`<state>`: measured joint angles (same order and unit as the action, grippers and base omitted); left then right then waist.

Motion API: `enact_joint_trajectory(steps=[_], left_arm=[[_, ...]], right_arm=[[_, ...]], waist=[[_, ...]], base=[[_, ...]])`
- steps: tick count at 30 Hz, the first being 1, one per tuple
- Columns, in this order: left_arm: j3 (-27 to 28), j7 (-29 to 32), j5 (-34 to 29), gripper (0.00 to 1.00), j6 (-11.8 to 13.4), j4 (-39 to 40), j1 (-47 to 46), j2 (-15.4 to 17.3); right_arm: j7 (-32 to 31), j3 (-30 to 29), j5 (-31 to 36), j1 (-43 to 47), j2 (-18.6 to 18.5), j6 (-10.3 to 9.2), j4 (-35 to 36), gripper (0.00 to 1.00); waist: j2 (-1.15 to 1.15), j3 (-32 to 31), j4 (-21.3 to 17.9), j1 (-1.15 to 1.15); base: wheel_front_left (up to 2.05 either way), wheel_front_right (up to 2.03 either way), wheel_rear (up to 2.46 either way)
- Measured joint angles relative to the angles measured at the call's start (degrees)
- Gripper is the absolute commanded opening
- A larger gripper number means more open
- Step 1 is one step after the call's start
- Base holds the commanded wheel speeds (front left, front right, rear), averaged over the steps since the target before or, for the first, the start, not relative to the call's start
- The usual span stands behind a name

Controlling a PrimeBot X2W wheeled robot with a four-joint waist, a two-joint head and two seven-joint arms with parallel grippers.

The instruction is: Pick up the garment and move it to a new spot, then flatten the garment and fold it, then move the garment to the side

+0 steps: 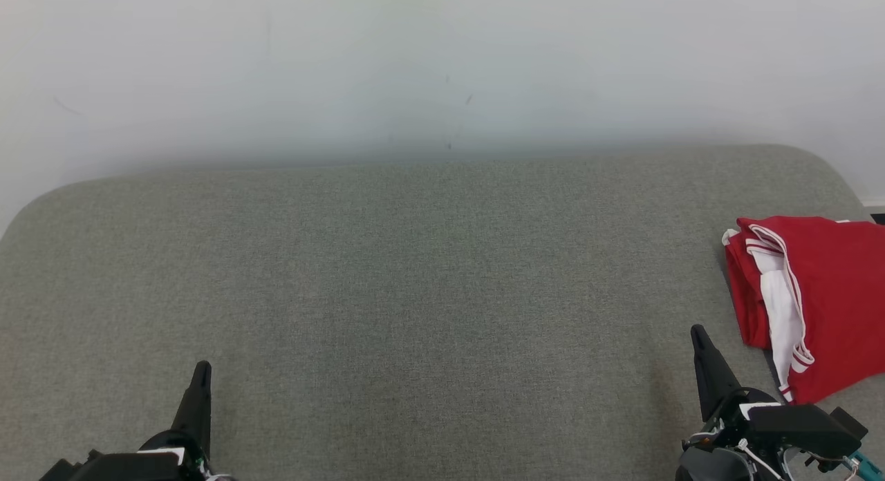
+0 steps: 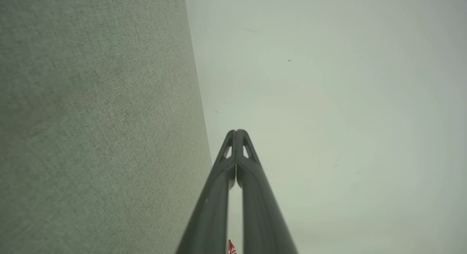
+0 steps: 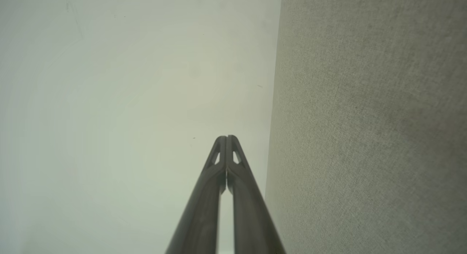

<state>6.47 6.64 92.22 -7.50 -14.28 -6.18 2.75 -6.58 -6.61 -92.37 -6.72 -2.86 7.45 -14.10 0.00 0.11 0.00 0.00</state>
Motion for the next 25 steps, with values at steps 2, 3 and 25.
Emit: enact_joint_trajectory(steps=[2, 3, 25], left_arm=[[0.0, 0.0, 0.0, 0.0, 0.0, 0.0, 0.0, 0.0], [0.0, 0.0, 0.0, 0.0, 0.0, 0.0, 0.0, 0.0], [0.0, 0.0, 0.0, 0.0, 0.0, 0.0, 0.0, 0.0]], right_arm=[[0.0, 0.0, 0.0, 0.0, 0.0, 0.0, 0.0, 0.0], [0.0, 0.0, 0.0, 0.0, 0.0, 0.0, 0.0, 0.0], [0.0, 0.0, 0.0, 0.0, 0.0, 0.0, 0.0, 0.0]], waist=[[0.0, 0.0, 0.0, 0.0], [0.0, 0.0, 0.0, 0.0], [0.0, 0.0, 0.0, 0.0]], base=[[0.0, 0.0, 0.0], [0.0, 0.0, 0.0], [0.0, 0.0, 0.0]])
